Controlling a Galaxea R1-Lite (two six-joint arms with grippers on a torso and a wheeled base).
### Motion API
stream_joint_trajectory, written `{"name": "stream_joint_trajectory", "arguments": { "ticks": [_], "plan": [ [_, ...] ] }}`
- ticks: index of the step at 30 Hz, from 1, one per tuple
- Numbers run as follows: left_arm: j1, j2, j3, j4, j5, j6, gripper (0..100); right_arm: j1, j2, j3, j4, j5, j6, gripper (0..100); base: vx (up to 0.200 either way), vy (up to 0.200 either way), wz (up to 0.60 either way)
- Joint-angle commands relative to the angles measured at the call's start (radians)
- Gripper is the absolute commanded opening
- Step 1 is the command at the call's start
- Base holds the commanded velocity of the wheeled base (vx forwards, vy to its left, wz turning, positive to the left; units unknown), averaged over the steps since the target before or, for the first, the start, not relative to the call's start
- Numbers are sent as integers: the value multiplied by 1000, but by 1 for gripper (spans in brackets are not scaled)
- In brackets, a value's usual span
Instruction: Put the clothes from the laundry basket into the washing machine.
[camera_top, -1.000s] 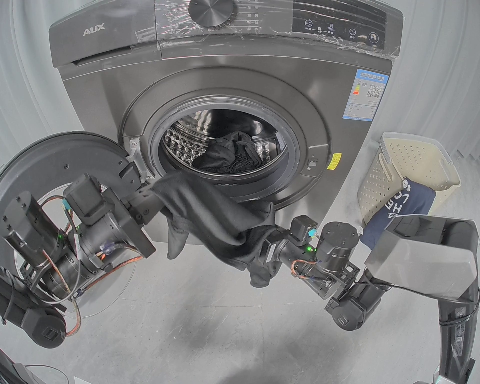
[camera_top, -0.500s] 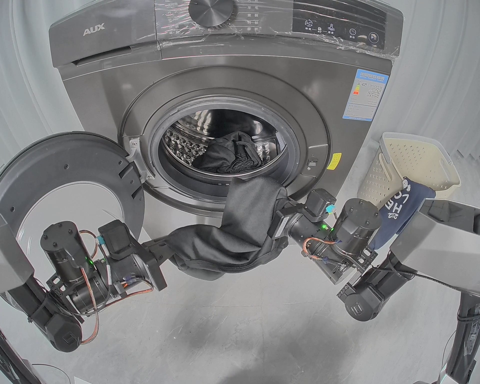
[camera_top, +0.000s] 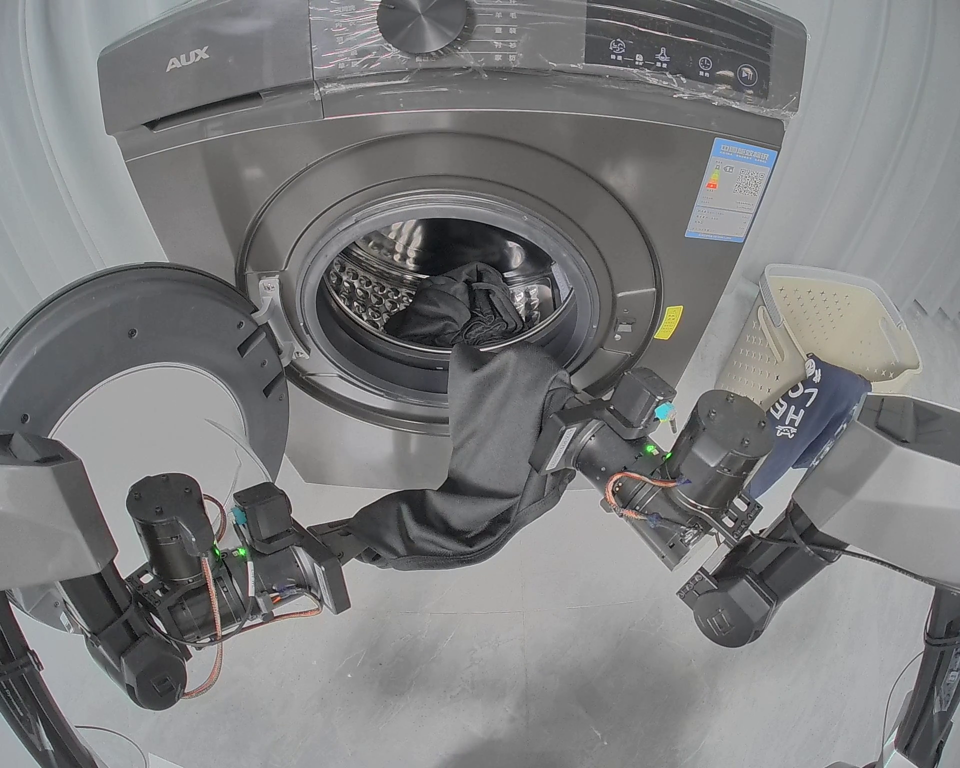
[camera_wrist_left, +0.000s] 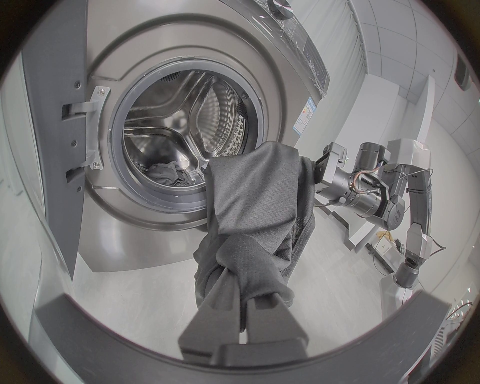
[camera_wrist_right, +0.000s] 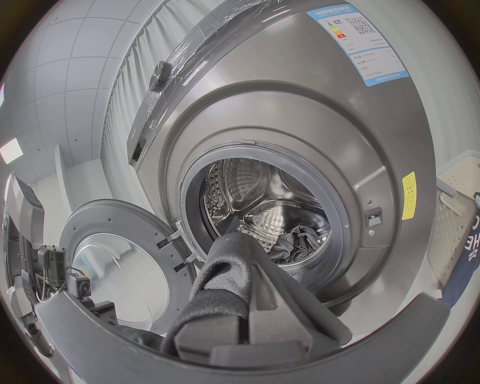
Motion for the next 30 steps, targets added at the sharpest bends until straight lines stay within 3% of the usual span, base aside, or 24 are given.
{"name": "stream_joint_trajectory", "arguments": {
  "ticks": [1, 19, 20, 22, 26, 30],
  "plan": [
    [1, 11, 0, 0, 0, -1, 0, 22, -25, 31, -2, -2, 5, 0, 0, 0, 0],
    [-2, 9, 6, 0, -5, 1, 0, 28, -37, 38, -2, -2, 5, 0, 0, 0, 0],
    [1, 9, 20, 0, -19, 16, 100, 28, -37, 38, -2, -2, 5, 0, 0, 0, 0],
    [1, 9, 29, 0, -28, 24, 100, 28, -39, 38, -2, -2, 5, 0, 0, 0, 0],
    [2, 17, 46, 2, -32, 13, 100, 24, -42, 35, -1, 0, 4, 0, 0, 0, 0],
    [-4, 46, 95, 2, -36, 25, 100, 16, -43, 32, -1, 0, 4, 0, 0, 0, 0]
  ]
}}
